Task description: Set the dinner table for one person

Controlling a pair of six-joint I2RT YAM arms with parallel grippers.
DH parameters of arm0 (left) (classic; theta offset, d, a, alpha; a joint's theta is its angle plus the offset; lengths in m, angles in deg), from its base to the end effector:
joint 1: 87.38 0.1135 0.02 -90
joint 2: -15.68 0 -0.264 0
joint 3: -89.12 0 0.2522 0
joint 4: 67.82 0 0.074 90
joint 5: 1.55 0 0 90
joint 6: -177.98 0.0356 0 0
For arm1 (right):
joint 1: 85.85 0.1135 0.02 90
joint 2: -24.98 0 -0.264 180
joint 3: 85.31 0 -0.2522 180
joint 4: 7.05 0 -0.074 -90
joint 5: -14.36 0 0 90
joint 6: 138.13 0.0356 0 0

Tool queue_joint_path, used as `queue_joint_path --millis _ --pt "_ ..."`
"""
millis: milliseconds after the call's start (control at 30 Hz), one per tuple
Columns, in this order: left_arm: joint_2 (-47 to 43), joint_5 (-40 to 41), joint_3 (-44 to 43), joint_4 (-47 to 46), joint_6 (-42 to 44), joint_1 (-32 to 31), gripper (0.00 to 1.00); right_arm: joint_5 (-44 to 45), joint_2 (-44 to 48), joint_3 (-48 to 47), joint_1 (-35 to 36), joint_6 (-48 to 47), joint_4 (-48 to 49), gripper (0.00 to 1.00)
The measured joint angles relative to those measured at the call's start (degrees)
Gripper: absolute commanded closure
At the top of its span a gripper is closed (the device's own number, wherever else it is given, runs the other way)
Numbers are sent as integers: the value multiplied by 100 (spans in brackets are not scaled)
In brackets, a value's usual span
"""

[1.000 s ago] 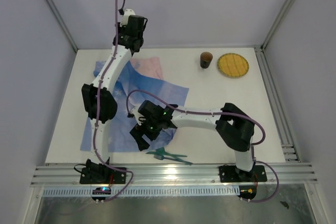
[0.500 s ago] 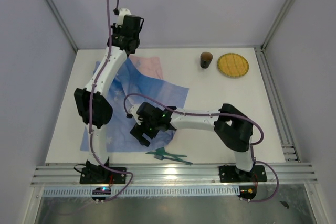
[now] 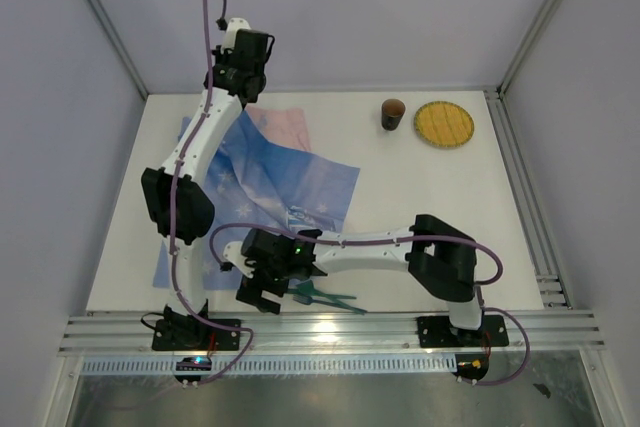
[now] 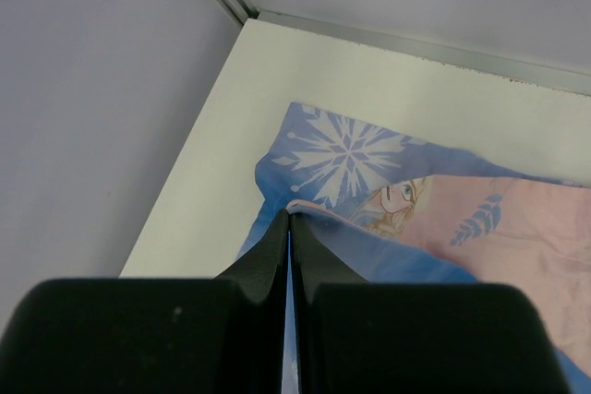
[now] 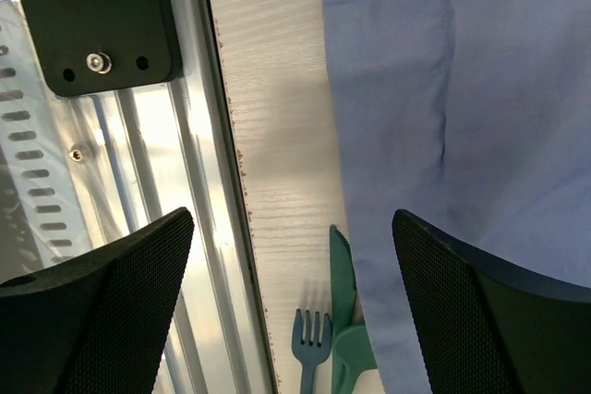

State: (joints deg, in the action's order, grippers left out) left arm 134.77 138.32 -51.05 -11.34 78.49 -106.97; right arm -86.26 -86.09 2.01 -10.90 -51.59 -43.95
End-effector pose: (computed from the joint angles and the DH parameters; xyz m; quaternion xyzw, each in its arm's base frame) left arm 0.4450 -0.1295 0.3787 -0.1217 0.8197 0.2582 0.4966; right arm 0.1018 0.4037 0.1907 -0.6221 0.7190 0.2452 0.1895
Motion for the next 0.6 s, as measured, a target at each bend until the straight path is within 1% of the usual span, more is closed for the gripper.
queue_joint_path --millis 133,267,400,600 --pt "-13 -9 35 42 2 0 100 170 -76 0 -20 4 81 8" --pt "-144 -81 291 39 28 0 100 595 -199 -4 -20 15 293 8" --pt "-254 -146 334 42 52 0 100 992 -455 -61 -20 11 476 9" --pt "-490 -151 334 28 94 0 100 1287 -588 -66 -20 33 632 14"
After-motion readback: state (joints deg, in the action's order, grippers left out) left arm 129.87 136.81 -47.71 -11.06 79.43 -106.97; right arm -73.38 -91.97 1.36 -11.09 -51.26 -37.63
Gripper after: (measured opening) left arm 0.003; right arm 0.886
